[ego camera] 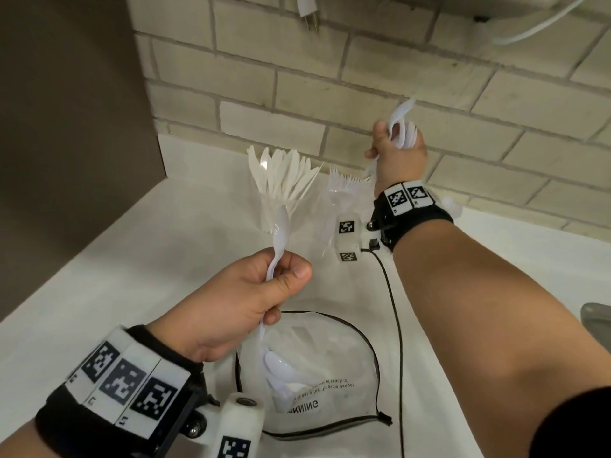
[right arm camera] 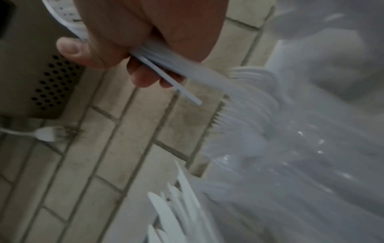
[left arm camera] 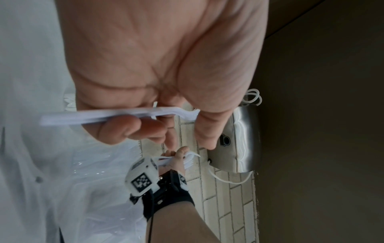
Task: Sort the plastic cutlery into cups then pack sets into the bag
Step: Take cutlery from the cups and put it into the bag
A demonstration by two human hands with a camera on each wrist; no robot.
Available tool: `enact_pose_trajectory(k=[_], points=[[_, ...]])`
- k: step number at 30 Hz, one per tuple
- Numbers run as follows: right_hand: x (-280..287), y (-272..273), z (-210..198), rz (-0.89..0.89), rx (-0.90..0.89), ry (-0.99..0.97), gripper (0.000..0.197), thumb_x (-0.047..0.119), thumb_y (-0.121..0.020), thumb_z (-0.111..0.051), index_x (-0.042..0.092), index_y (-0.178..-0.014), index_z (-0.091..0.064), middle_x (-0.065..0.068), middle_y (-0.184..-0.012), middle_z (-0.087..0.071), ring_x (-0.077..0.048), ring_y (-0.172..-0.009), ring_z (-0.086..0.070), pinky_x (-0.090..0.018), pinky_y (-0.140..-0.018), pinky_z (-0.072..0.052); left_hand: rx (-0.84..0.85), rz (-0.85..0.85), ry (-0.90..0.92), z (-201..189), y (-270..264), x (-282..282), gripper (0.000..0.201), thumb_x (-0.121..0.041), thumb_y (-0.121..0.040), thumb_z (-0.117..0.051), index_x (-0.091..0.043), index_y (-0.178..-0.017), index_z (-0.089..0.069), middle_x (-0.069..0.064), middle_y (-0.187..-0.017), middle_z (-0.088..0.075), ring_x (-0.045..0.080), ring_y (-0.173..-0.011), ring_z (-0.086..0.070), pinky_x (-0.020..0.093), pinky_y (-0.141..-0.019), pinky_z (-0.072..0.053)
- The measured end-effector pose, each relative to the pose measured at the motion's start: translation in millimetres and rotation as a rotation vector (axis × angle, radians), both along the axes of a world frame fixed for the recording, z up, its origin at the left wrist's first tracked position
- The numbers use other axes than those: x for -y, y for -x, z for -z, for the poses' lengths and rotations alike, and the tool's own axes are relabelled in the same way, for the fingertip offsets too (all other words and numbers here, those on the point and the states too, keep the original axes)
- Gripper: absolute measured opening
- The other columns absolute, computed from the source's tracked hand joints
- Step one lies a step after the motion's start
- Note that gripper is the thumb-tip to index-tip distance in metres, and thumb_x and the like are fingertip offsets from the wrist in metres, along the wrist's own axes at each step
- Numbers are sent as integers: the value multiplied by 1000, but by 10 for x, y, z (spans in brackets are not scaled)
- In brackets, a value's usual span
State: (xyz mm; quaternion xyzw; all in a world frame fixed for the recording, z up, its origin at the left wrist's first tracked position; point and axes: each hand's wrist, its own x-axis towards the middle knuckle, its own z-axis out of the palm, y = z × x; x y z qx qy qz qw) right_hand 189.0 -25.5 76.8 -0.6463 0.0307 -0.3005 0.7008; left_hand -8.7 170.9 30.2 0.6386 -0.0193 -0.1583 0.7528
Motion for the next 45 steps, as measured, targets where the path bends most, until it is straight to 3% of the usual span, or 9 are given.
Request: enact_pose_trajectory(k=[4, 12, 19, 24, 27, 30, 34, 39, 45], points=[[13, 49, 206, -105, -65, -92, 18, 14, -80, -76, 16, -78, -58, -2, -67, -59, -15, -51, -58, -32, -62, -51, -1, -10, 0, -3, -20, -30, 51, -38, -66, -66, -3, -104, -63, -15, -59, -49, 11, -62, -36, 28, -58, -33], [98, 66, -188, -159, 143, -225, 17, 10, -84, -71, 10, -84, -54, -3, -63, -53, -17, -47, -47, -28, -51, -44, -11, -13, -4, 4, 6, 19, 47, -35, -67, -66, -3, -101, -64, -15, -60, -51, 11, -62, -37, 27, -57, -34], [84, 106, -90, -187, 120, -263, 20, 16, -84, -72, 7, -88, -55, -6, -62, -52, -18, -44, -46, -28, -49, -43, -25, -23, -20, 24, -4, -34, 40, -35, -74, -76, -6, -99, -66, -13, -61, -51, 10, -60, -39, 25, -55, -36], [42, 127, -284, -271, 142, -350, 17, 18, -87, -68, 9, -89, -54, -6, -61, -51, -17, -45, -45, -27, -49, -42, -28, -19, -34, 57, -23, -58, 40, -34, -71, -67, -6, -99, -66, -10, -64, -50, 10, -60, -39, 25, -54, -36], [22, 148, -286, -296, 97, -331, 15, 18, -88, -68, 11, -84, -55, -5, -59, -51, -17, -45, -46, -28, -50, -44, -30, -11, -39, 60, -29, -44, 41, -34, -74, -76, -5, -100, -65, -11, -59, -48, 9, -59, -38, 25, -54, -36], [1, 167, -227, -304, 120, -219, 16, 16, -84, -72, 12, -84, -56, -4, -63, -52, -17, -47, -46, -29, -52, -46, -22, -14, -47, 58, -31, -39, 41, -34, -70, -67, -4, -99, -65, -13, -57, -49, 10, -58, -38, 26, -55, -35], [-57, 197, -150, -332, 120, -86, 20, 18, -79, -73, 10, -85, -55, -4, -70, -52, -19, -49, -47, -30, -55, -49, 7, -77, -122, 4, -99, -9, 13, -19, -87, -63, -9, -94, -69, -11, -59, -52, 10, -54, -39, 26, -56, -35], [-98, 231, -130, -355, 107, -72, 19, 17, -81, -72, 10, -85, -55, -5, -72, -53, -19, -50, -47, -30, -56, -49, 38, -151, -145, -185, -576, 181, 22, -7, -97, -44, -11, -98, -65, 2, -77, -60, 10, -52, -42, 22, -47, -36], [-105, 225, -111, -319, 75, -174, 16, 13, -84, -71, 14, -81, -56, 0, -64, -54, -16, -46, -47, -30, -54, -47, -51, -110, -80, -289, -1209, 648, 29, -3, -96, -42, -15, -121, -49, 8, -98, -65, 12, -58, -46, 26, -54, -35]])
